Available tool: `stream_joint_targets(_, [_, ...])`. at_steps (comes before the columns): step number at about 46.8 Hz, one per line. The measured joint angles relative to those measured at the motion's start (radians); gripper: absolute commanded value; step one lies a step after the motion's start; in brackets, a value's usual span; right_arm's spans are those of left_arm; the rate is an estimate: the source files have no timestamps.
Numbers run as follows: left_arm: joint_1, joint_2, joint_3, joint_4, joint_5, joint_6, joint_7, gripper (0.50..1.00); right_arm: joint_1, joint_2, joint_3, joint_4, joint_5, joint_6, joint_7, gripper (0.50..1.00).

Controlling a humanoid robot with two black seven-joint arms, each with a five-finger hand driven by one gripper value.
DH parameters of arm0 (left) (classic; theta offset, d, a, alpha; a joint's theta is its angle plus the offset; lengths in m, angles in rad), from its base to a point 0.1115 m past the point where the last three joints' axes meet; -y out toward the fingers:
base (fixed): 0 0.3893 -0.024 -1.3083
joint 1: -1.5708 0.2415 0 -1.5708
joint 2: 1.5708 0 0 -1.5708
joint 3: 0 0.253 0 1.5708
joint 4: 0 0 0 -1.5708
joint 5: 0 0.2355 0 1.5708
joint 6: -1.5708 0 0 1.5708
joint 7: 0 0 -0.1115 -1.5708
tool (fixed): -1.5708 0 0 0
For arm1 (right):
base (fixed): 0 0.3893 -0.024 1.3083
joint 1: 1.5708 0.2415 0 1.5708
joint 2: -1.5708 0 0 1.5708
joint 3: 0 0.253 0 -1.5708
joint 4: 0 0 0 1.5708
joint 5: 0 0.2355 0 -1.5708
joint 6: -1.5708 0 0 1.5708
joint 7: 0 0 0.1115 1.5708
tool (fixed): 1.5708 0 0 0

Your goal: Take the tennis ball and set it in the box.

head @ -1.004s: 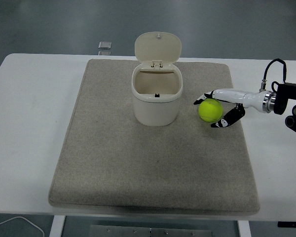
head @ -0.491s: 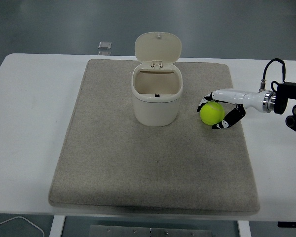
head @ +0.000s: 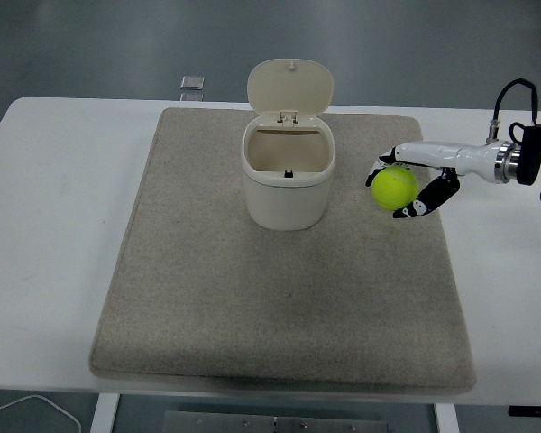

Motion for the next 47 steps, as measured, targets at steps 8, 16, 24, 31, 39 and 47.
stream_joint_targets(8, [0.001,0.0,0.0,0.0,0.0,0.0,0.0,0.992,0.069,-0.096,0.004,0.106,0.15,0.098,0.032,0.5])
stream_joint_targets(16, [0.0,0.0,0.0,0.0,-0.001,0.0,0.0,0.992,0.129,-0.127,0.004,0.205,0.258,0.152,0.046,0.5])
stream_joint_targets(24, [0.0,0.0,0.0,0.0,-0.001,0.0,0.0,0.99,0.139,-0.092,0.021,0.243,0.281,0.145,0.035,0.5])
stream_joint_targets(31, [0.0,0.0,0.0,0.0,-0.001,0.0,0.0,0.992,0.14,-0.034,0.056,0.241,0.295,0.141,0.002,0.5])
stream_joint_targets(39, [0.0,0.0,0.0,0.0,0.0,0.0,0.0,0.992,0.145,0.023,0.067,0.218,0.358,0.134,-0.036,0.5])
stream_joint_targets(47, [0.0,0.0,0.0,0.0,0.0,0.0,0.0,0.992,0.146,0.089,0.068,0.164,0.362,0.104,-0.078,0.5])
